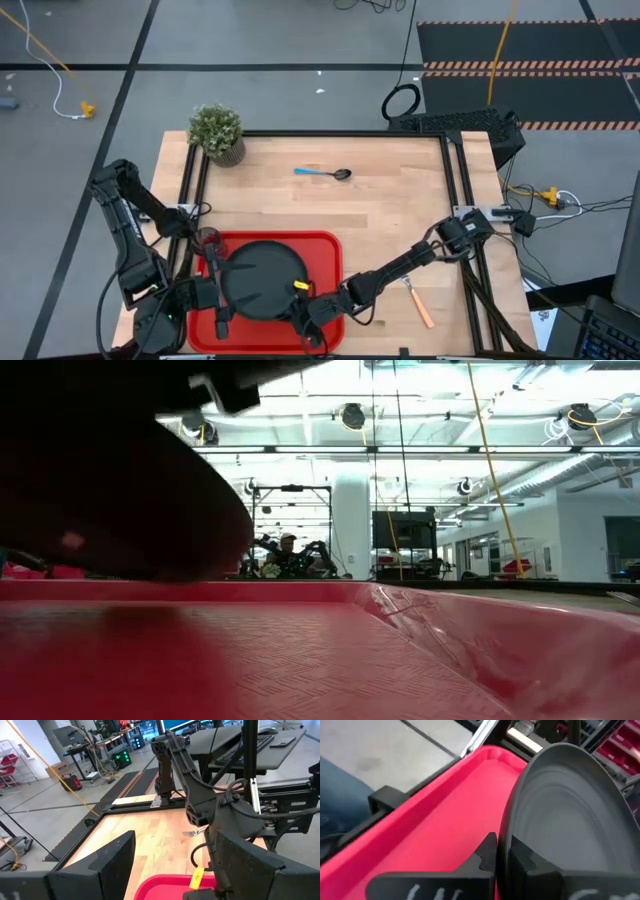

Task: Pick and place plate/cup/fork/spoon on tray
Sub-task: Put the black plate on the red serving tray

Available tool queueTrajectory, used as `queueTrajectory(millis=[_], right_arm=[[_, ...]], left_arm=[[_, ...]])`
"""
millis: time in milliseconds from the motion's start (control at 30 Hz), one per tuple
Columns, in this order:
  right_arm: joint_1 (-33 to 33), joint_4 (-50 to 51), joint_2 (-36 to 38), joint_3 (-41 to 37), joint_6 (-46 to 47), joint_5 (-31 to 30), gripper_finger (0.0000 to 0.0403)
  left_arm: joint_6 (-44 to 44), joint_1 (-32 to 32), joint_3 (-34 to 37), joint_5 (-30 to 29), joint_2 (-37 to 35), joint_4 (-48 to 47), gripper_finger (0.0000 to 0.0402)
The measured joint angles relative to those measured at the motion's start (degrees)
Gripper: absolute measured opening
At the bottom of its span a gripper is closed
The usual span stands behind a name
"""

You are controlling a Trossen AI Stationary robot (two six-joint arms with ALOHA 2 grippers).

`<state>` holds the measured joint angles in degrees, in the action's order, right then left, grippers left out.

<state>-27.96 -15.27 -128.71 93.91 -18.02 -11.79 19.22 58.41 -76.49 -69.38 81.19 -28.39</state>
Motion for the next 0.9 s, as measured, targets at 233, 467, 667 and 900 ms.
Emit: queueTrajectory(millis=[233, 467, 667, 900], right_arm=[[0.4, -0.6, -0.6, 0.2, -0.1, 3.1, 0.0004], [0.6, -0.7, -2.5, 0.1, -1.3, 4.5, 0.0004], [0.6, -0.8, -2.5, 0.1, -1.3, 4.6, 0.0005], [0.6, -0.9, -2.5, 0.1, -0.9, 4.6, 0.005]], left_arm=[[-0.8, 0.0, 0.0, 0.0, 0.0, 0.0, 0.0278], [-0.9, -0.4, 0.0, 0.1, 0.0, -0.1, 0.0278], [-0.7, -0.4, 0.0, 0.1, 0.0, -0.1, 0.0278], [-0.5, -0.4, 0.0, 0.1, 0.0, -0.1, 0.0278]])
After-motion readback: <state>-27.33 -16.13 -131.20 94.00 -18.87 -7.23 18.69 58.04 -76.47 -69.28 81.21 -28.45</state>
